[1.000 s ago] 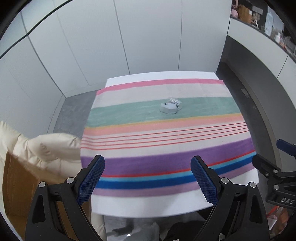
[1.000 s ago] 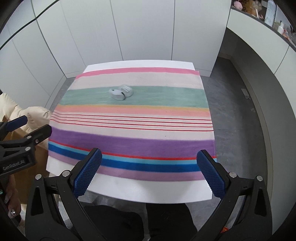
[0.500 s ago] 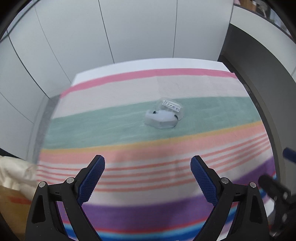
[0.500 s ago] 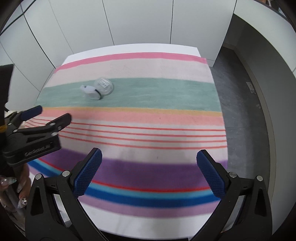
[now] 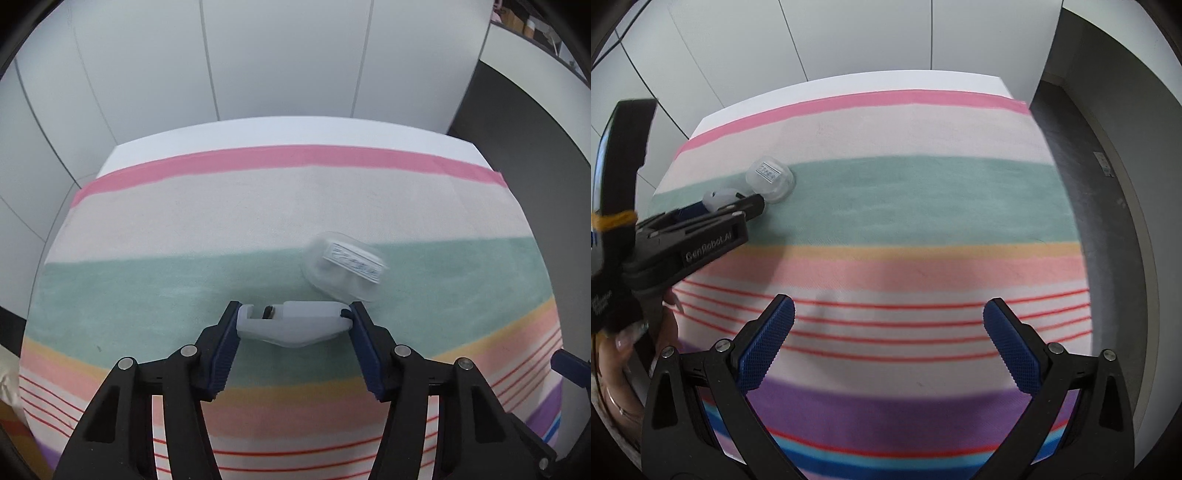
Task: Organize objects
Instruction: 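Grasp the white tube with the left tool while the right tool grasps the clear labeled case, then carry the white tube with the left tool while the right tool carries the clear case to the box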
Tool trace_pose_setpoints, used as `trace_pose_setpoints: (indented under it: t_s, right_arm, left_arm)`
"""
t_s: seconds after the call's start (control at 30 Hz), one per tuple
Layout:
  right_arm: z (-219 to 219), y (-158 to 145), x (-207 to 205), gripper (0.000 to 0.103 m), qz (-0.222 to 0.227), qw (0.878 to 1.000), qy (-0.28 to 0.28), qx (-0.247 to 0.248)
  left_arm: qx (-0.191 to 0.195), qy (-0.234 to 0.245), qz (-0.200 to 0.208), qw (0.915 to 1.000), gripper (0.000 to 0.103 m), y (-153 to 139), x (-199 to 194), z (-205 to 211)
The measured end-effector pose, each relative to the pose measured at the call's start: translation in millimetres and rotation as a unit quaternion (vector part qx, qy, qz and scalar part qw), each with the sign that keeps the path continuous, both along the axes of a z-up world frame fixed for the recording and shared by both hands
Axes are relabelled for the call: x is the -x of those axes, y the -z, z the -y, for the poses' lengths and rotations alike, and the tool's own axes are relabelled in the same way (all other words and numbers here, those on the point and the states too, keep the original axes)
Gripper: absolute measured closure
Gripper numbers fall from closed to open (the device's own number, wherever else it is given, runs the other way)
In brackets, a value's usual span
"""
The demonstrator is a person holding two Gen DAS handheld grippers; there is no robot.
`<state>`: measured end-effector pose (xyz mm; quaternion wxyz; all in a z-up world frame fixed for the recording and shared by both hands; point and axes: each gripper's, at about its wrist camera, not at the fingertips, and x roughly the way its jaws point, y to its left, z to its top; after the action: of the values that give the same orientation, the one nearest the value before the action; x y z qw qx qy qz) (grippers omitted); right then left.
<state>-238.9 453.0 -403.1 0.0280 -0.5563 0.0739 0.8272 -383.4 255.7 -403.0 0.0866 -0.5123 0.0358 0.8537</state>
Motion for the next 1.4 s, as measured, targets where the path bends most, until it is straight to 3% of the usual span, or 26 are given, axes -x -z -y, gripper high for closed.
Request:
trace_pose_setpoints:
  t_s: [0.23,0.37,0.47,0.57,0.63,0.93,1.07,1.23,1.4]
  right_arm:
    - [46.6,12.9,38.6,0.0,-0.023,0.999,-0.024,0.006]
    - [69.8,23.0,67.0,0.0,-0.033,0.998,-0.001,0.052]
    - [89.9,26.2,92.8,0.0,-0.038,0.998,0.019,0.041]
    - [102.0,29.7,111.7,0.015,-0.03,0.999,0.03,0.005]
    - [114.9,28.4,116.4,0.049,-0.03,0.998,0.023,-0.059]
    - [123.4,20.3,100.5,0.05,-0.025,0.997,-0.01,-0.074]
    - [113.2,6.6,93.0,0.05,-0.03,0.996,-0.022,-0.079]
    - [111.8,-26.0,85.3,0.05,-0.04,0.996,-0.029,-0.077]
    - [113.0,-79.6,71.9,0.05,-0.069,0.994,-0.032,-0.079]
  left_arm:
    - [0.0,-0.076,0.009,0.9971,0.044,-1.1,7.9,64.4]
    - [-0.005,-0.129,0.018,0.9915,0.044,-0.5,12.8,107.8]
    - [-0.001,-0.146,0.019,0.989,0.044,-0.7,14.4,127.7]
    - [0.004,-0.145,0.02,0.9892,0.044,-1.1,14.6,135.9]
    - [0.008,-0.142,0.02,0.9897,0.044,-1.1,13.2,138.1]
    - [0.007,-0.128,0.032,0.9912,0.044,-3.4,11.4,130.8]
    - [0.014,-0.122,0.03,0.9919,0.044,-17.1,5.2,128.1]
    - [0.024,-0.125,0.017,0.9917,0.044,-52.8,3.3,133.8]
    - [0.029,-0.126,-0.01,0.9916,0.044,-107.1,-6.0,137.9]
